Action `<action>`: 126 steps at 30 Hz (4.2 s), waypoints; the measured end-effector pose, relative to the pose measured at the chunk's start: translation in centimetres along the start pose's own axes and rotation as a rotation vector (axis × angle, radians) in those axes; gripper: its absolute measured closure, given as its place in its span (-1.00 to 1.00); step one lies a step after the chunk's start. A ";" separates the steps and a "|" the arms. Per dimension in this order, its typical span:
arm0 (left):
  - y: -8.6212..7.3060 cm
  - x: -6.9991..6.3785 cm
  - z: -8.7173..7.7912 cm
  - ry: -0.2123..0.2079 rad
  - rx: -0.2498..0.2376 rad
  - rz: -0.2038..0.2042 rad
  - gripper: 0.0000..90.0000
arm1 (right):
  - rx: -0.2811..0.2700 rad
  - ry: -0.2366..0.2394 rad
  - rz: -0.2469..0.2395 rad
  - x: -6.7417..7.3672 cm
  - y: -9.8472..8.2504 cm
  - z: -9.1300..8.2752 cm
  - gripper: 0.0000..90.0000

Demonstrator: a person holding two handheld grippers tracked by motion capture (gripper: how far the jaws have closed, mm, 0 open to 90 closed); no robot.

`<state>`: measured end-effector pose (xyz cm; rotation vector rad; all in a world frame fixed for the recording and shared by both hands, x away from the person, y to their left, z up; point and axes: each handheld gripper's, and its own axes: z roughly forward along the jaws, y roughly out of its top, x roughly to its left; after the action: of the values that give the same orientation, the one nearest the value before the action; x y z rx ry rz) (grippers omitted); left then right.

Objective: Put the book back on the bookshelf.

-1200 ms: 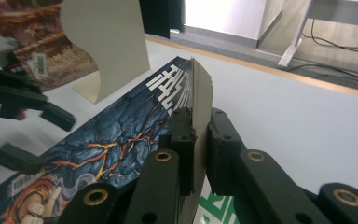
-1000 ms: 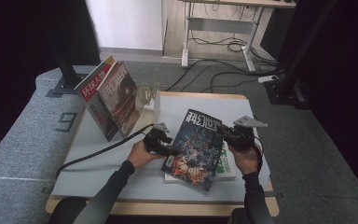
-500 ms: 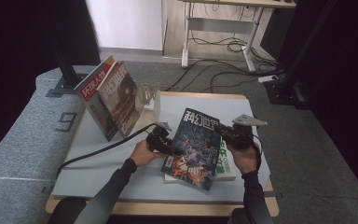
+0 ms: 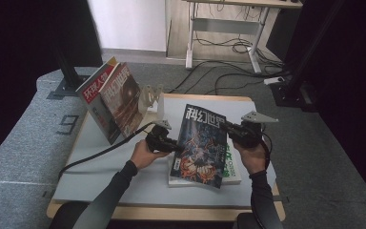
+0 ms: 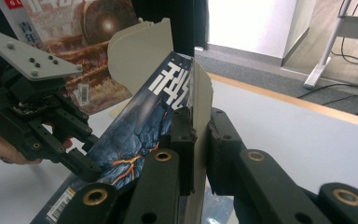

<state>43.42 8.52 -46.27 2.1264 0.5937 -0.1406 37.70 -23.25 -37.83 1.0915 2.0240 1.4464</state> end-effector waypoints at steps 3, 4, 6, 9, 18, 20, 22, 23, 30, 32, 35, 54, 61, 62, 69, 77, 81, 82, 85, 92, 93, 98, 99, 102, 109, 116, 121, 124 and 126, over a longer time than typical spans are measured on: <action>0.3 -0.3 -0.6 0.032 -0.044 0.018 0.59 | -0.016 -0.002 -0.002 0.0 0.6 -0.2 0.81; 0.3 -0.3 -0.7 0.042 -0.051 0.021 0.61 | -0.026 0.002 -0.002 0.0 0.9 -0.3 0.81; 0.5 -0.5 -1.1 0.071 -0.078 0.032 0.64 | -0.033 0.002 -0.014 0.2 1.4 -0.4 0.81; 0.6 -0.8 -1.6 0.122 -0.108 0.060 0.67 | -0.042 -0.001 -0.038 0.6 2.2 -0.4 0.81; 0.0 -2.1 -2.5 0.169 -0.085 0.163 0.70 | -0.065 0.008 -0.064 1.0 2.1 -0.8 0.79; -0.1 -2.2 -2.6 0.172 -0.076 0.175 0.72 | -0.069 0.012 -0.062 0.9 2.0 -0.9 0.77; -0.4 -2.6 -2.9 0.164 -0.073 0.195 0.76 | -0.079 0.021 -0.059 0.8 1.8 -1.4 0.73; -0.5 -2.6 -3.0 0.157 -0.076 0.194 0.77 | -0.083 0.026 -0.056 0.8 1.8 -1.5 0.72; -1.2 -2.6 -3.4 0.123 -0.090 0.190 0.83 | -0.084 0.058 -0.054 0.6 1.3 -1.8 0.56; -1.3 -2.7 -3.4 0.126 -0.085 0.198 0.83 | -0.073 0.053 -0.060 0.6 1.1 -1.6 0.49; -1.3 -2.8 -3.5 0.130 -0.083 0.202 0.83 | -0.055 0.054 -0.066 0.6 0.9 -1.4 0.42; -2.3 -2.9 -4.1 0.107 -0.096 0.210 0.83 | -0.008 0.094 -0.043 0.4 -2.2 0.2 0.41; -2.2 -2.9 -4.3 0.126 -0.083 0.227 0.73 | -0.012 0.092 -0.072 0.9 -1.8 -0.2 0.65; -2.1 -3.1 -4.3 0.143 -0.076 0.239 0.71 | -0.016 0.098 -0.074 1.1 -1.6 -0.3 0.69; -1.2 -3.5 -4.3 0.149 -0.086 0.264 0.58 | -0.035 0.115 -0.084 1.7 -1.1 -0.5 0.79; 0.1 -3.4 -4.6 0.141 -0.118 0.244 0.57 | -0.038 0.121 -0.102 2.1 -1.1 -0.6 0.79; 0.8 -3.2 -4.5 0.151 -0.129 0.212 0.56 | -0.039 0.121 -0.103 2.1 -1.2 -0.6 0.79; 0.8 -3.2 -4.5 0.151 -0.129 0.212 0.56 | -0.039 0.121 -0.103 2.1 -1.2 -0.6 0.79; 1.7 -3.4 -4.5 0.161 -0.137 0.205 0.55 | -0.039 0.121 -0.108 2.2 -1.2 -0.6 0.79; 3.2 -3.7 -4.9 0.165 -0.130 0.190 0.55 | -0.047 0.126 -0.107 2.1 -1.3 -0.8 0.78; 3.2 -3.7 -5.0 0.166 -0.129 0.191 0.55 | -0.048 0.129 -0.106 2.1 -1.3 -0.9 0.78; 4.0 -3.8 -5.5 0.168 -0.128 0.196 0.58 | -0.051 0.133 -0.108 2.1 -1.4 -0.9 0.76; 4.1 -3.9 -5.6 0.173 -0.128 0.202 0.58 | -0.052 0.134 -0.107 2.1 -1.4 -0.9 0.75; 4.7 -4.2 -5.9 0.179 -0.129 0.217 0.60 | -0.053 0.131 -0.103 2.0 -1.4 -0.9 0.73; 5.1 -4.9 -6.3 0.170 -0.117 0.233 0.75 | -0.056 0.119 -0.092 1.8 -1.4 -1.0 0.63; 4.7 -4.6 -6.5 0.119 -0.139 0.207 0.81 | -0.058 0.102 -0.081 1.6 -1.4 -0.8 0.40; 4.5 -4.7 -6.7 0.113 -0.150 0.218 0.83 | -0.042 0.078 -0.085 1.4 -1.8 -0.6 0.25; 4.5 -4.9 -7.0 0.125 -0.152 0.230 0.83 | -0.024 0.070 -0.086 1.2 -2.2 -0.2 0.13; 4.5 -4.9 -7.1 0.132 -0.151 0.230 0.83 | -0.009 0.066 -0.087 1.1 -2.6 0.0 0.06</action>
<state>40.37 10.23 -37.26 2.0491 0.4174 0.1682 36.15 -22.78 -40.11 0.9517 2.0806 1.4638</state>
